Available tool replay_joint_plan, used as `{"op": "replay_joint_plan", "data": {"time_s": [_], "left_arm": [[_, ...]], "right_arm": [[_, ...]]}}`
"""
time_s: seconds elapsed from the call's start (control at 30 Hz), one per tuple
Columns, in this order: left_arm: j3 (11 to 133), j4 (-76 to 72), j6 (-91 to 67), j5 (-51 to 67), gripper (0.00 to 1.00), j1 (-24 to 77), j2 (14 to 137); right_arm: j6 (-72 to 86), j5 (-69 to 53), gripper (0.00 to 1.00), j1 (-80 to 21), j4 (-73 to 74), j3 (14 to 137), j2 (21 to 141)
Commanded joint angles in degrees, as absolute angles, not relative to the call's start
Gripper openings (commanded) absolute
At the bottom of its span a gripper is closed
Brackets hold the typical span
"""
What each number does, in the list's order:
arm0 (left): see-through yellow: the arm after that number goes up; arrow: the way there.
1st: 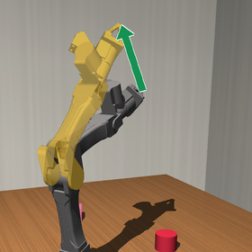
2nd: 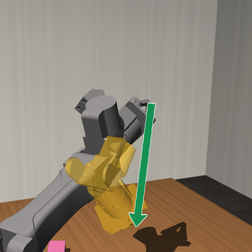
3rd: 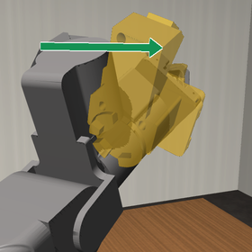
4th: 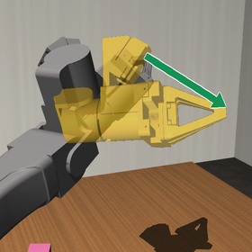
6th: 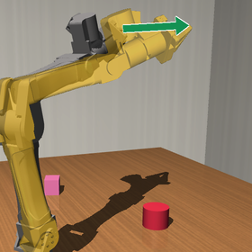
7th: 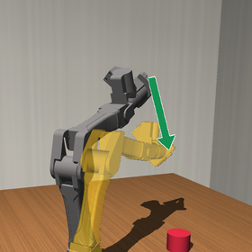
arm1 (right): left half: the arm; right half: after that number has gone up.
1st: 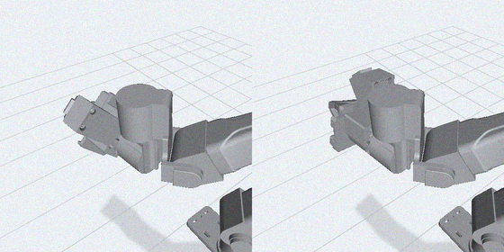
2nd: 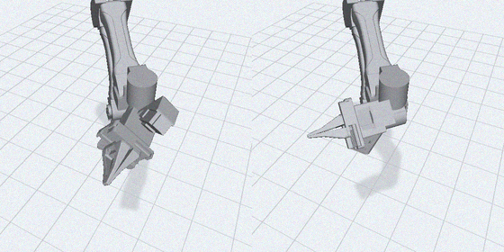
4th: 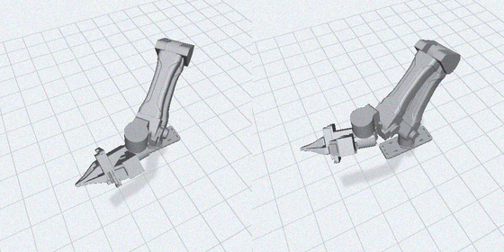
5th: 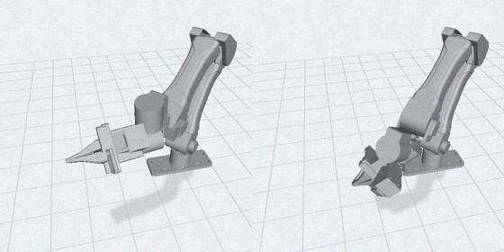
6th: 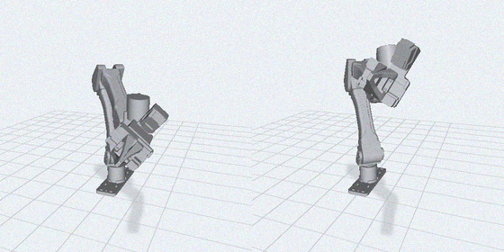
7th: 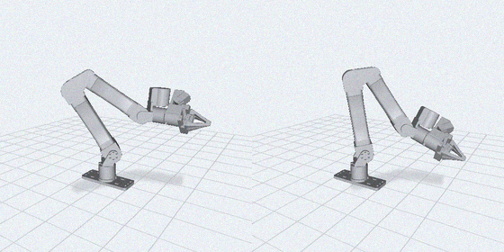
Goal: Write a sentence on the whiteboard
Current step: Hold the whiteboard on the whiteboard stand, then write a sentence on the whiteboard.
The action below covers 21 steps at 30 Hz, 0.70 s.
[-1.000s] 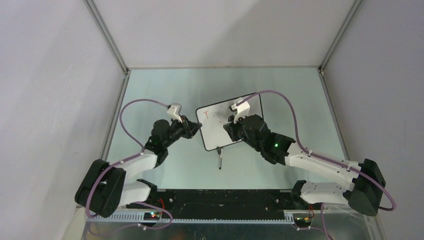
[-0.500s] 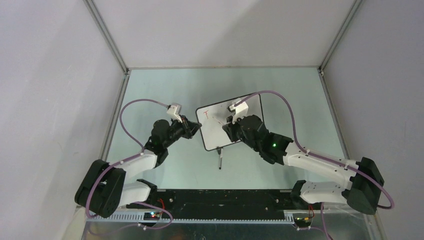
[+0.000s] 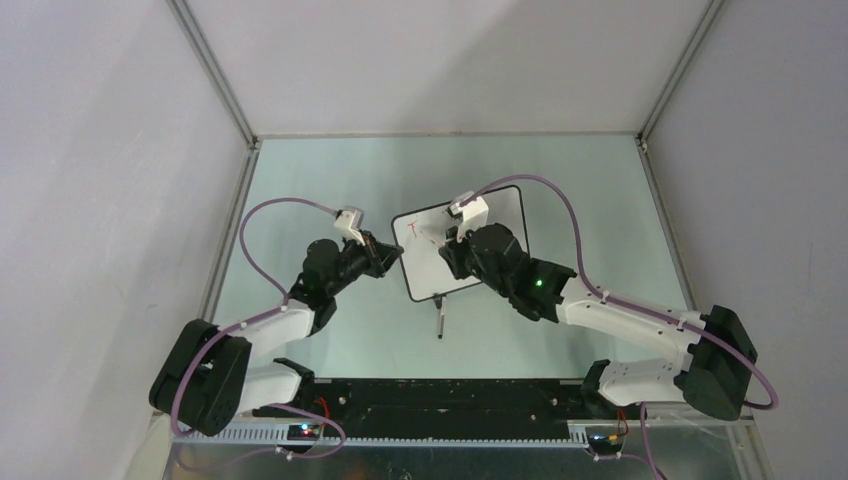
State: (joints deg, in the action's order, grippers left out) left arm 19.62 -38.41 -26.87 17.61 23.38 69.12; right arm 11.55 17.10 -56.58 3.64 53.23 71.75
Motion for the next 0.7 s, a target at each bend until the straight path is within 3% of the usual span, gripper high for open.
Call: {"op": "replay_joint_plan", "data": {"time_s": [0.0,0.67], "left_arm": [[21.96,-39.24,-24.78,17.02,0.14,24.24,68.22],[22.27,-37.91,-23.75,16.10,0.14,25.10,67.56]], "right_arm": [[12.41,18.57,0.00,-56.87,3.94,56.86,72.79],[13.15,19.69,0.00,-56.89,8.51,60.72,74.19]]}}
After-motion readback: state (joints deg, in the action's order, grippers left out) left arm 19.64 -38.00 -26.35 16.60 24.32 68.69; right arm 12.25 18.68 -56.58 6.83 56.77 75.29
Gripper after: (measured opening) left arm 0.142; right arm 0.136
